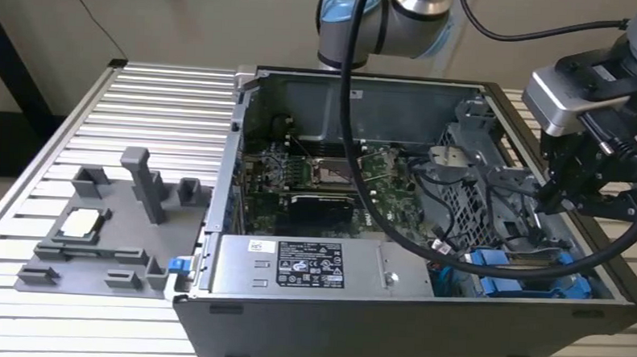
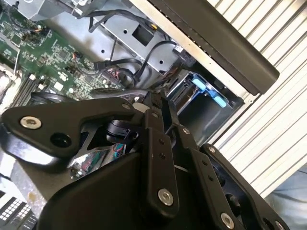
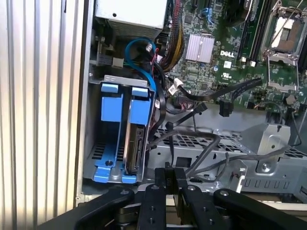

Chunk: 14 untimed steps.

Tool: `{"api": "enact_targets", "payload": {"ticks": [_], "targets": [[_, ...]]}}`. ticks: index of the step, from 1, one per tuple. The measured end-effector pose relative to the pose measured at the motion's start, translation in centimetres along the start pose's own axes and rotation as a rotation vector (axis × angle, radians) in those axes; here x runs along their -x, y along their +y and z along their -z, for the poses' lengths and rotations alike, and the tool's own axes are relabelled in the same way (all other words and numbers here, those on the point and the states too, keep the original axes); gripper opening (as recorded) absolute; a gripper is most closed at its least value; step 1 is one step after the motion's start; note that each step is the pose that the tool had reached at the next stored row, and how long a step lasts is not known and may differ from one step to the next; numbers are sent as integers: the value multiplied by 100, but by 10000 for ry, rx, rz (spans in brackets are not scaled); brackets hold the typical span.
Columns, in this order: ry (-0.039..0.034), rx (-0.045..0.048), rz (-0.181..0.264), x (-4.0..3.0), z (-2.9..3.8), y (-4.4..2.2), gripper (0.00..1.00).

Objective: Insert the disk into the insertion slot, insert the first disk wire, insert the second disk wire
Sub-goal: 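Insert the first disk wire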

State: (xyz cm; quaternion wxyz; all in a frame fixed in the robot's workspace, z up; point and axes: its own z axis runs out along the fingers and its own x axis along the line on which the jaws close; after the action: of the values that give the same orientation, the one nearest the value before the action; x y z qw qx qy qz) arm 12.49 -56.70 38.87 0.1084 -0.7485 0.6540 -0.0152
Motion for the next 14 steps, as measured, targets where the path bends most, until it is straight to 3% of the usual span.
{"api": "enact_targets", "payload": {"ticks": [2,4,6,9,10,11,14], "targets": [[137,57,18,-1,-5,-3,19],[194,110,23,-4,-18,-7,19],[199,274,5,-7,-25,-21,19],[141,786,-62,-17,-39,-88,19],[125,909,-80,-21,-47,-114,19],[115,974,-88,-25,-59,-133,19],[114,1008,-92,-35,-109,-158,19]]}}
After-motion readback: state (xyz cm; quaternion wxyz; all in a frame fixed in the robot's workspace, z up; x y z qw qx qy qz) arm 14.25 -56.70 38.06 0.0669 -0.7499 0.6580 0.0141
